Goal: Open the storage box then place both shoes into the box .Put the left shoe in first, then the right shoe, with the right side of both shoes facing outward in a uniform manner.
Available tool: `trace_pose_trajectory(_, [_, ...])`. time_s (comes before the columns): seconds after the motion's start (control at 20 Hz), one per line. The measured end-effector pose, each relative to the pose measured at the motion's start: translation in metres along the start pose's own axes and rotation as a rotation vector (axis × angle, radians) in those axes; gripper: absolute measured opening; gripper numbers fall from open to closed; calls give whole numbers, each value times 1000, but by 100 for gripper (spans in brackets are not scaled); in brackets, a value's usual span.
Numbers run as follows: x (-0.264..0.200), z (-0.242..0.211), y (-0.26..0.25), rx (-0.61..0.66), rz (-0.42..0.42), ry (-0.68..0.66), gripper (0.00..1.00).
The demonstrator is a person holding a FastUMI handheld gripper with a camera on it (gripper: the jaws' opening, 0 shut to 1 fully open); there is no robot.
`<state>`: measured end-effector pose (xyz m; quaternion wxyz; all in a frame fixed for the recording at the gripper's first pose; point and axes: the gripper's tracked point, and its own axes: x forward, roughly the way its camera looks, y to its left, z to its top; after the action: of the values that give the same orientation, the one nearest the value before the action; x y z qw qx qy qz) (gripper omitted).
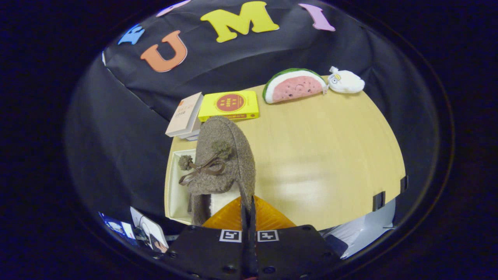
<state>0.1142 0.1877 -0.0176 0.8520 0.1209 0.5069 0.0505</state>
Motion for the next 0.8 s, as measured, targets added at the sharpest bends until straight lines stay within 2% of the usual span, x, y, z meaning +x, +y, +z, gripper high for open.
trace_pose_trajectory(0.25, [56,-17,70,-8,22,-18,0])
trace_pose_trajectory(0.4, [82,-14,98,14,46,-103,0])
trace_pose_trajectory(0.55, [101,-21,94,-45,-31,-183,0])
trace_pose_trajectory(0.8, [137,-33,81,-29,-116,-328,0])
